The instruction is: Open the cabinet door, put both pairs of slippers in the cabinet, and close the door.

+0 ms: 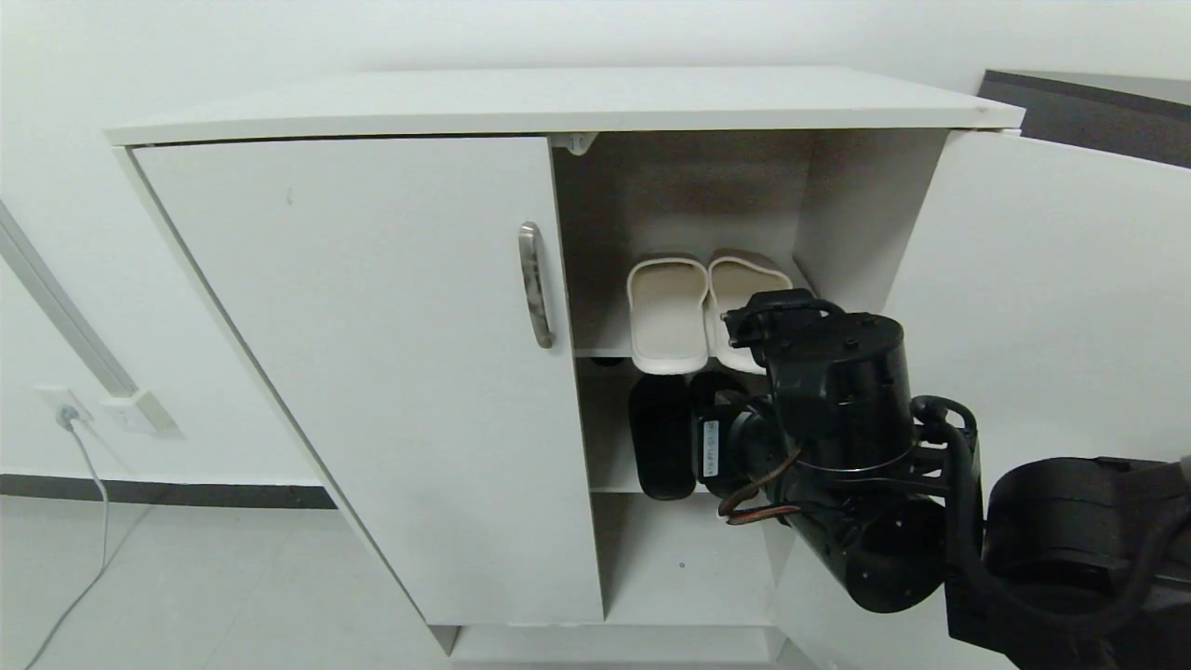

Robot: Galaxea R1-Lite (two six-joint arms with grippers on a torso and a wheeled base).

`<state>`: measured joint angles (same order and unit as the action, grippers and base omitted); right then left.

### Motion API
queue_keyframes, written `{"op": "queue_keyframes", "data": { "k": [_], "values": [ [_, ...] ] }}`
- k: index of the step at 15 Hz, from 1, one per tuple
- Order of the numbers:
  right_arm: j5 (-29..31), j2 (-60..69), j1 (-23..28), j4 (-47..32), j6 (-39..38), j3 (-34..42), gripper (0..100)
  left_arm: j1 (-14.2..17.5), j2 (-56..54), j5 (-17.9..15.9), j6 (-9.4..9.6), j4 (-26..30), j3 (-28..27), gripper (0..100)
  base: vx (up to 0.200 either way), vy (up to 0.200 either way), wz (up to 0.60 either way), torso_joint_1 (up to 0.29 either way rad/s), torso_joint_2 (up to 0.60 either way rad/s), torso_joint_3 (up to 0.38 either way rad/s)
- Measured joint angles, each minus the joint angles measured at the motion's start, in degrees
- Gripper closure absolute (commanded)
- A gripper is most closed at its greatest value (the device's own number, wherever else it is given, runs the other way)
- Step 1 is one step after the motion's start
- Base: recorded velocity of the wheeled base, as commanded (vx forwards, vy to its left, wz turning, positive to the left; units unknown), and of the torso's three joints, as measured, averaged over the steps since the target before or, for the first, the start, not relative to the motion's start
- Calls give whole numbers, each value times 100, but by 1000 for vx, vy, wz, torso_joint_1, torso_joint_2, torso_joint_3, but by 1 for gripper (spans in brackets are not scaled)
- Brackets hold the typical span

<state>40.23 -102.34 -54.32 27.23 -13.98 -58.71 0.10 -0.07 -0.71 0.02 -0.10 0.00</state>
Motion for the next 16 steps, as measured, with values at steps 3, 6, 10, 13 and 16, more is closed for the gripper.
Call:
{"op": "queue_keyframes", "data": {
  "k": [3,6,10,13,16],
  "values": [
    [4,2,9,0,-5,6,100,-2,0,0,2,2,-2,100,-200,0,0,2,1,1],
    [4,9,11,5,13,78,100,0,0,0,5,0,0,100,-200,0,0,-2,4,1],
    [-22,2,28,5,50,152,100,0,0,2,-2,5,-2,100,-200,0,0,4,2,-1],
    [-22,0,35,9,52,161,100,-2,0,0,-2,2,-2,100,-200,0,0,2,2,2],
    [-24,-9,35,2,85,205,100,-2,0,0,-2,0,-2,100,0,0,0,0,0,0]
  ]
}}
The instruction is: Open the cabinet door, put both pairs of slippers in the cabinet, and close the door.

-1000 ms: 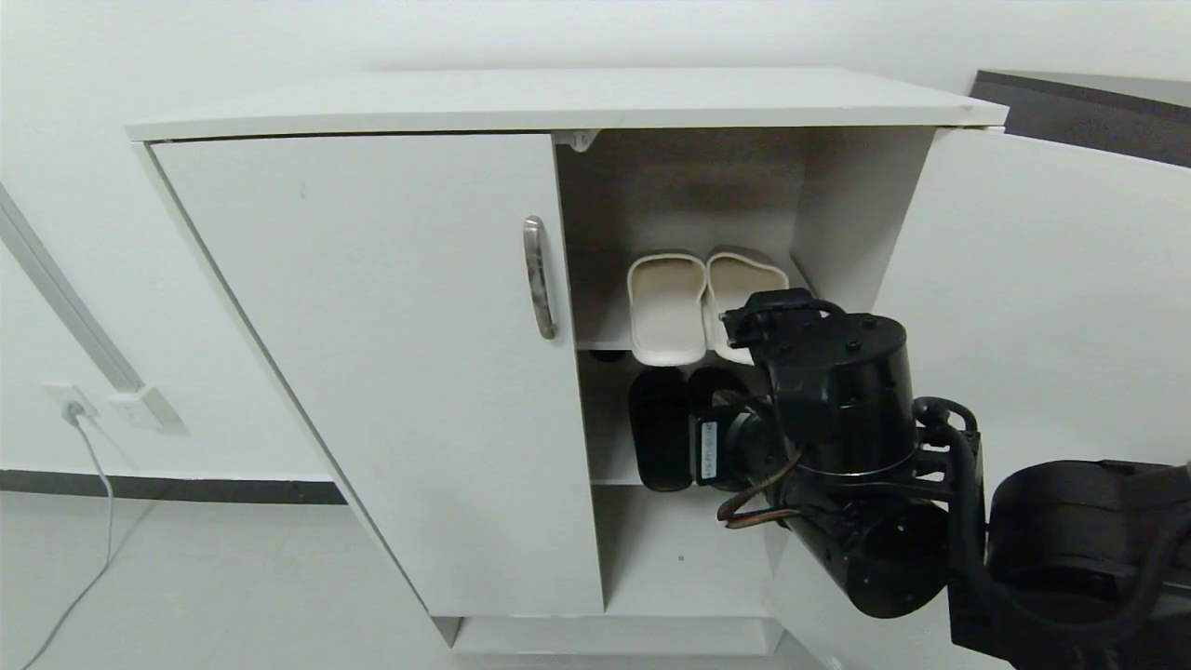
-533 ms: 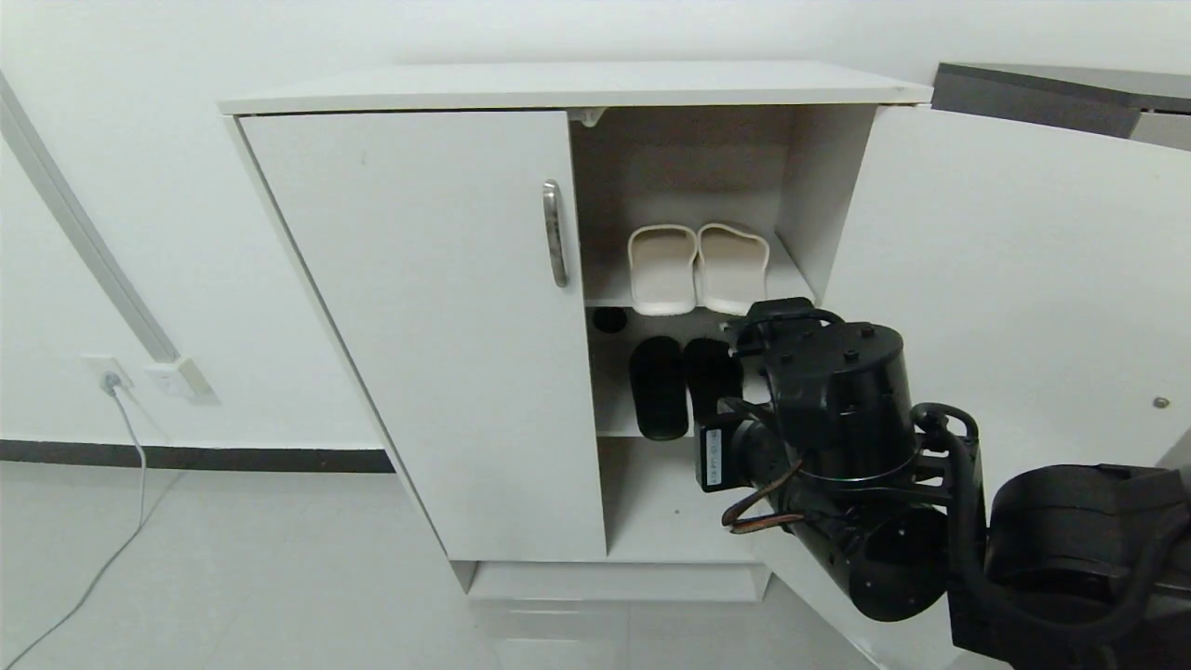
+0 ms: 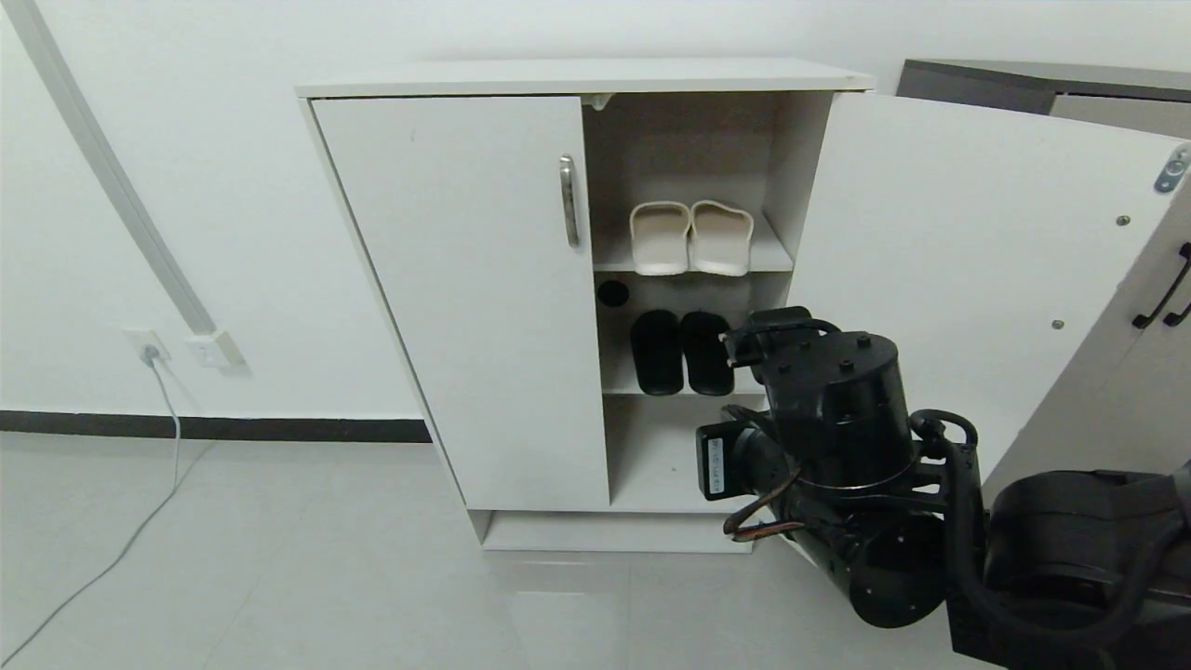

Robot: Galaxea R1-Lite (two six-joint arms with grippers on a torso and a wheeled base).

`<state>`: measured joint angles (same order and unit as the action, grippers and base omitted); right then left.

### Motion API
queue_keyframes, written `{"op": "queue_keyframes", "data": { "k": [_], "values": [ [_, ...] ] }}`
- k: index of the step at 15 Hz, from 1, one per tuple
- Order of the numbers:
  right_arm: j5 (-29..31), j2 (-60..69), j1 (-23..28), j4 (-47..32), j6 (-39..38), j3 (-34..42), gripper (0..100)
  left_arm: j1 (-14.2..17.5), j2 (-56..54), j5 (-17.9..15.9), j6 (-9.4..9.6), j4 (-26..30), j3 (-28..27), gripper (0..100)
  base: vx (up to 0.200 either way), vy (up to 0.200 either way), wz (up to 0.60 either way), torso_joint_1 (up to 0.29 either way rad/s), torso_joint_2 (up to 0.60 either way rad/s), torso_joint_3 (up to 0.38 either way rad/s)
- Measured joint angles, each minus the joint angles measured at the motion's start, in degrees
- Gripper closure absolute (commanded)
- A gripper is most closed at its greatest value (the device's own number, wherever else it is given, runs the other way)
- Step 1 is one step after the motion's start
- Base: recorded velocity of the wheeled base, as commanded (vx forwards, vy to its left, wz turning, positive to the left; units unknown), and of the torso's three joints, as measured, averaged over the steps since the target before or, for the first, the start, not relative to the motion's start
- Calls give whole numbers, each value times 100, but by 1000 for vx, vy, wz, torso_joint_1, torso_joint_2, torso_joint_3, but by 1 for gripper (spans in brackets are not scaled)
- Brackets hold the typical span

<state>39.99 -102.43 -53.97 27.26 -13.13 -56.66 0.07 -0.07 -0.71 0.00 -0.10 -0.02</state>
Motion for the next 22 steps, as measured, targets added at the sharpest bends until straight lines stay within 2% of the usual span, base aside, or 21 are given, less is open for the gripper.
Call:
{"op": "queue_keyframes", "data": {
  "k": [18,22],
  "values": [
    [-17,-91,4,104,44,129,100,2,0,9,-16,2,2,100,0,0,0,0,0,0],
    [-11,-99,-7,110,101,138,100,0,0,9,-16,12,2,100,0,0,0,10,-168,-256]
  ]
}}
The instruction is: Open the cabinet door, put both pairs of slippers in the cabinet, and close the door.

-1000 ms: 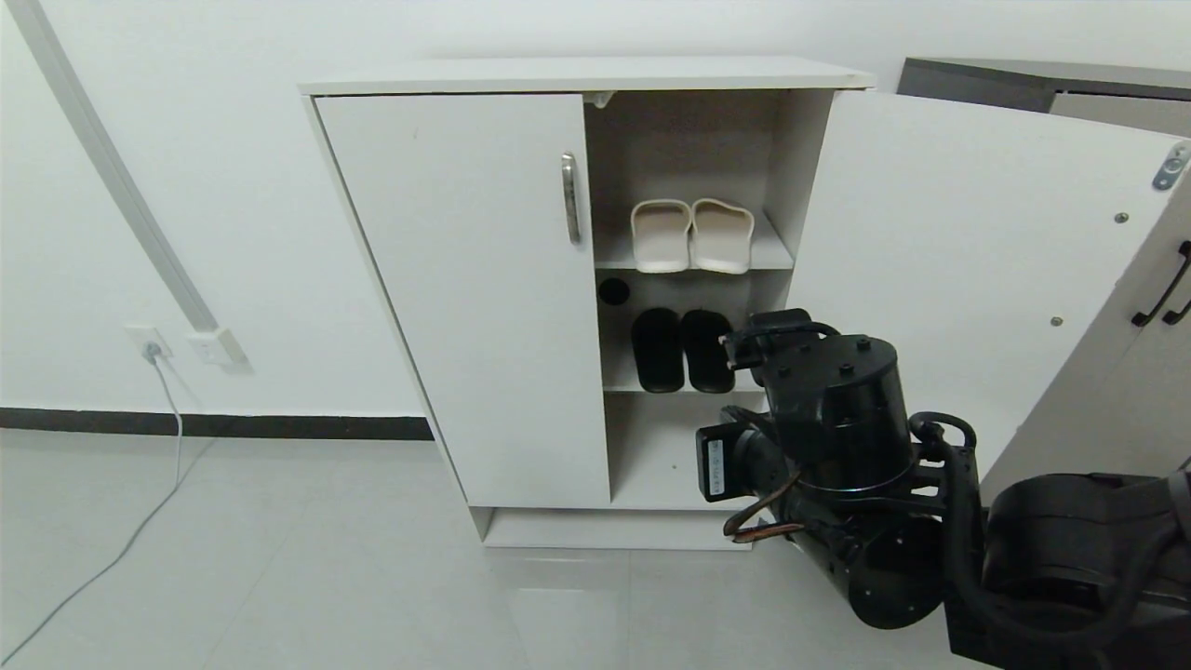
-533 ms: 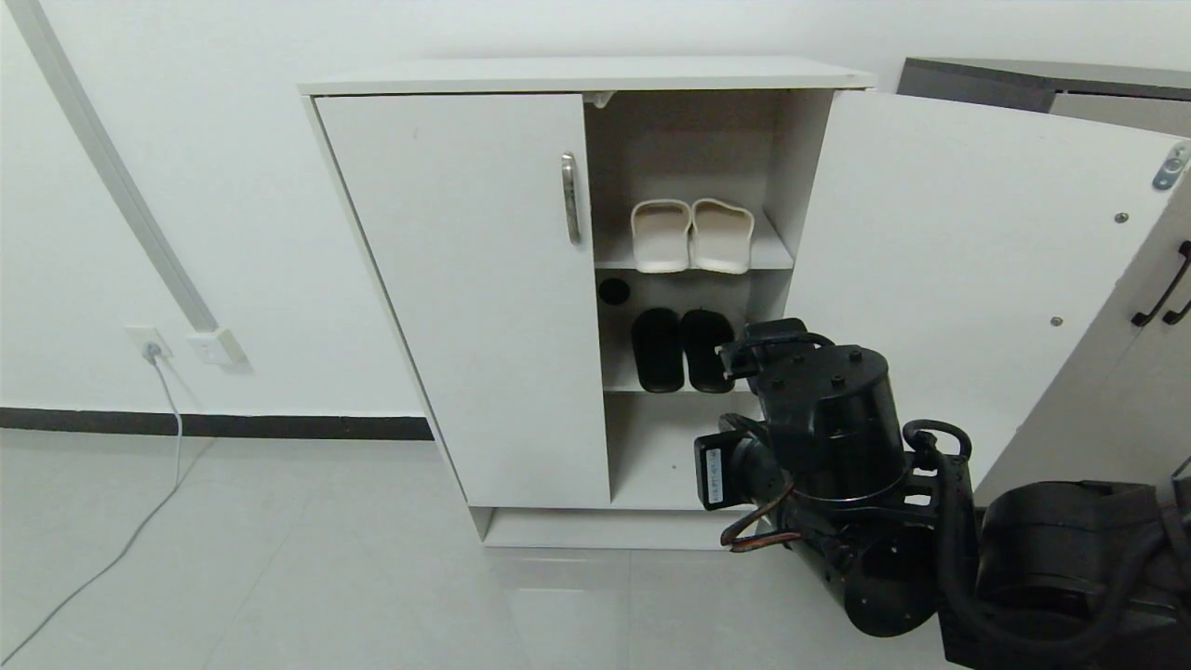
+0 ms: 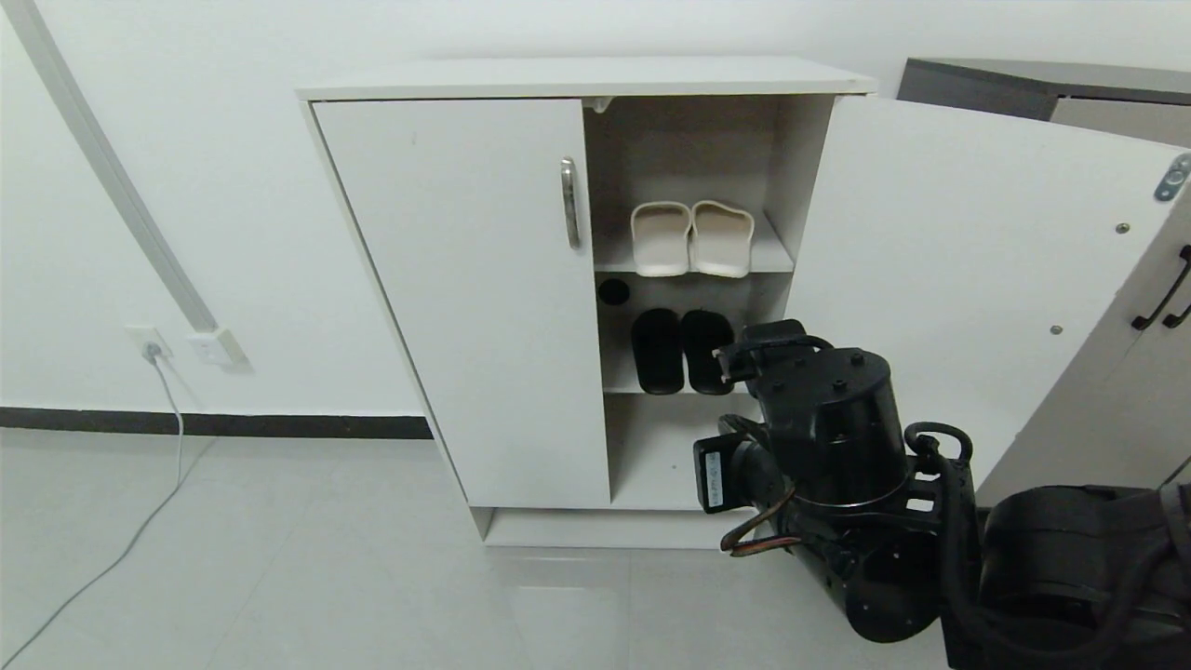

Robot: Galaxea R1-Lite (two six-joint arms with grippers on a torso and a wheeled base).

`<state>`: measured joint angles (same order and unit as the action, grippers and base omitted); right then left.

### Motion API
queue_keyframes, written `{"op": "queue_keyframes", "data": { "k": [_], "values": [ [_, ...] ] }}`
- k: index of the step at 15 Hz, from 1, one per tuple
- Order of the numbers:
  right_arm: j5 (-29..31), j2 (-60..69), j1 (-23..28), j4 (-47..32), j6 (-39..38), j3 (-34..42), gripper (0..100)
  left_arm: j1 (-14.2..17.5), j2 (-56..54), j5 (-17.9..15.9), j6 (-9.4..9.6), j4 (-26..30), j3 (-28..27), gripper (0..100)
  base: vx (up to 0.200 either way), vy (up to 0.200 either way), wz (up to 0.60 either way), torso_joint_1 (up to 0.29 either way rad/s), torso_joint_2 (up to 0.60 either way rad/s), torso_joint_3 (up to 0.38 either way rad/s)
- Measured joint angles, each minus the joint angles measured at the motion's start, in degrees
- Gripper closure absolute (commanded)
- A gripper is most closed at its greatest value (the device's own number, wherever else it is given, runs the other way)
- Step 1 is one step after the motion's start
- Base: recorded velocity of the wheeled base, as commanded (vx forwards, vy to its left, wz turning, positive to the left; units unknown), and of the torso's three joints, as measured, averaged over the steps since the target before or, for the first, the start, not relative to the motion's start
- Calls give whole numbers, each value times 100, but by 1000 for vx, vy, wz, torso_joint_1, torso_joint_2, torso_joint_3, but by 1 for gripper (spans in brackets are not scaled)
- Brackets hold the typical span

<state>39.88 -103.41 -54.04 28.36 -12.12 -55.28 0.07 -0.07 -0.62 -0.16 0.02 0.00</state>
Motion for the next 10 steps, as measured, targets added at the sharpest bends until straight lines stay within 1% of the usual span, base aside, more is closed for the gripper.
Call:
{"op": "queue_keyframes", "data": {
  "k": [4,10],
  "values": [
    [-6,-11,-4,0,5,-2,100,6,0,2,0,-13,-2,100,0,0,0,38,-500,-362],
    [-6,-50,7,0,35,-33,100,0,0,0,0,-10,0,100,0,0,0,127,-467,-344]
  ]
}}
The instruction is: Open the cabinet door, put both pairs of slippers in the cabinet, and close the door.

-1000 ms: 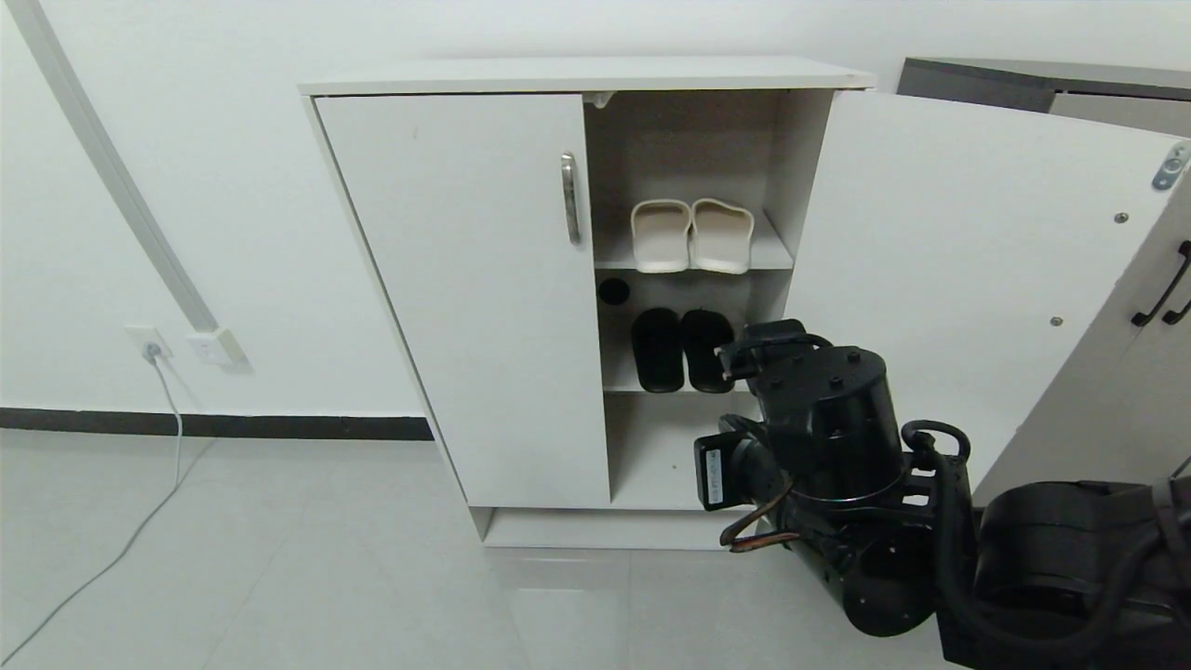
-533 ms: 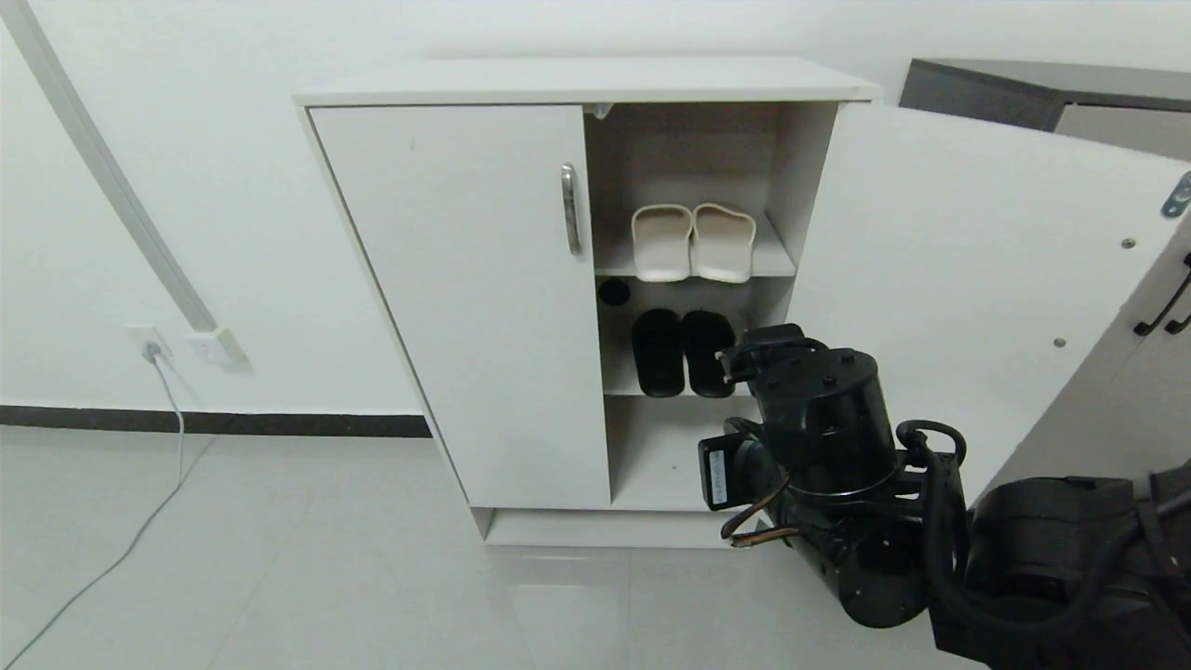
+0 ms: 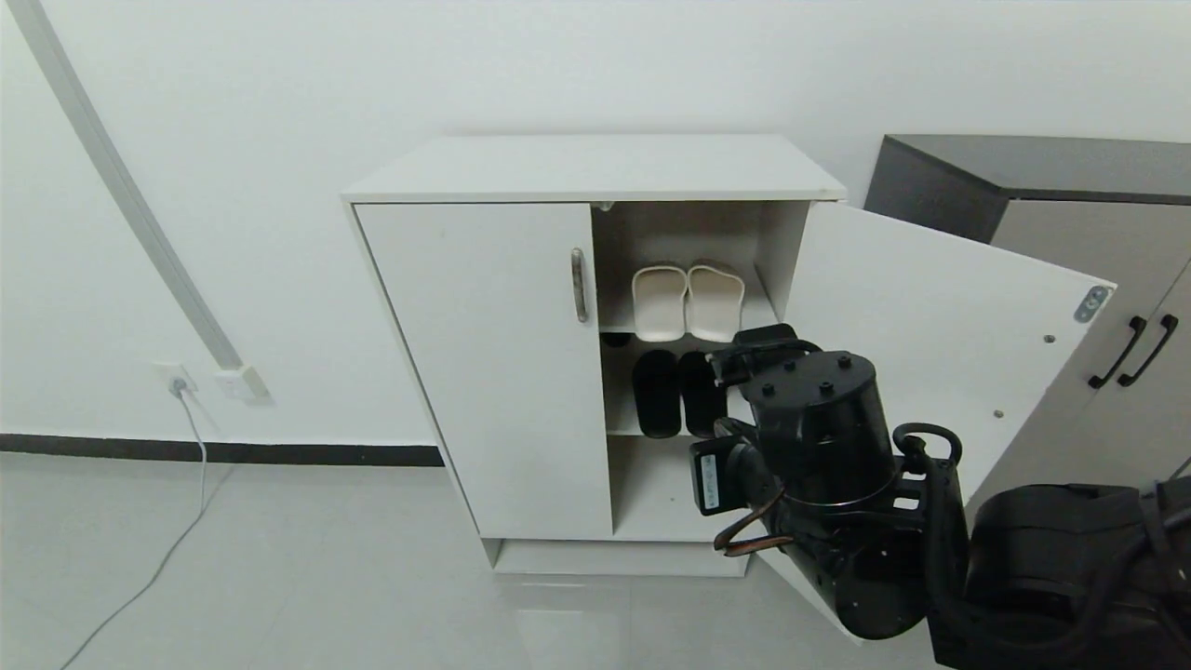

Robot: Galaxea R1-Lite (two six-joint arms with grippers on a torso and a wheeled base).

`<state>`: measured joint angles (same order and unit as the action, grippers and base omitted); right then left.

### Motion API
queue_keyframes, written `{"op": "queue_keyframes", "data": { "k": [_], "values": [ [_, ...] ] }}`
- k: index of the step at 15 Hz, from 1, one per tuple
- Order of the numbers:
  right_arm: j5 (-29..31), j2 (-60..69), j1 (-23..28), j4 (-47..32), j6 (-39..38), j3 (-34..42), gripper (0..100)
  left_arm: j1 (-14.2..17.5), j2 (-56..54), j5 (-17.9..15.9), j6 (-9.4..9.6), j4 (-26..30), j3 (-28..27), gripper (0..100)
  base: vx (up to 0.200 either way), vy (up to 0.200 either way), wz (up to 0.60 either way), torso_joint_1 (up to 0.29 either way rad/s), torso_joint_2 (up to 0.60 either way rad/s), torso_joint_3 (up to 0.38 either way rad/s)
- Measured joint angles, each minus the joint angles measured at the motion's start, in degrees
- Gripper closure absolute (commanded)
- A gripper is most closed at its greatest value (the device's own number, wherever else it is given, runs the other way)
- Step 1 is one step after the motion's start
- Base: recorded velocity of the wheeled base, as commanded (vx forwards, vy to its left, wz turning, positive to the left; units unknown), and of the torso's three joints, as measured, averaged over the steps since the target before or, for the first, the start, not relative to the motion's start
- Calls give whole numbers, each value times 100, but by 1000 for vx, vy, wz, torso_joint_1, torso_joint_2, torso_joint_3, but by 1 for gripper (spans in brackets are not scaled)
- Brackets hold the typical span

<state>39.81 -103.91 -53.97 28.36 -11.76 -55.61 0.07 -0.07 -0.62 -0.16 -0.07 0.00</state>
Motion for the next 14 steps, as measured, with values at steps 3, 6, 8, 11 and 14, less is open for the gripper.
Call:
{"op": "queue_keyframes", "data": {
  "k": [3,6,8,11,14],
  "values": [
    [0,-5,-2,0,-5,13,100,0,0,2,0,2,0,100,0,0,0,159,-478,-323],
    [-2,-6,4,0,-9,22,100,2,0,0,0,0,0,100,0,0,0,175,-492,-312],
    [0,-11,4,2,-9,24,100,0,0,2,2,0,0,100,0,0,0,186,-503,-315],
    [0,-11,0,0,-9,24,100,-5,0,-2,0,0,0,100,0,0,0,212,-522,-315],
    [0,-16,4,0,-11,29,100,0,0,0,0,0,0,100,0,0,0,232,-541,-321]
  ]
}}
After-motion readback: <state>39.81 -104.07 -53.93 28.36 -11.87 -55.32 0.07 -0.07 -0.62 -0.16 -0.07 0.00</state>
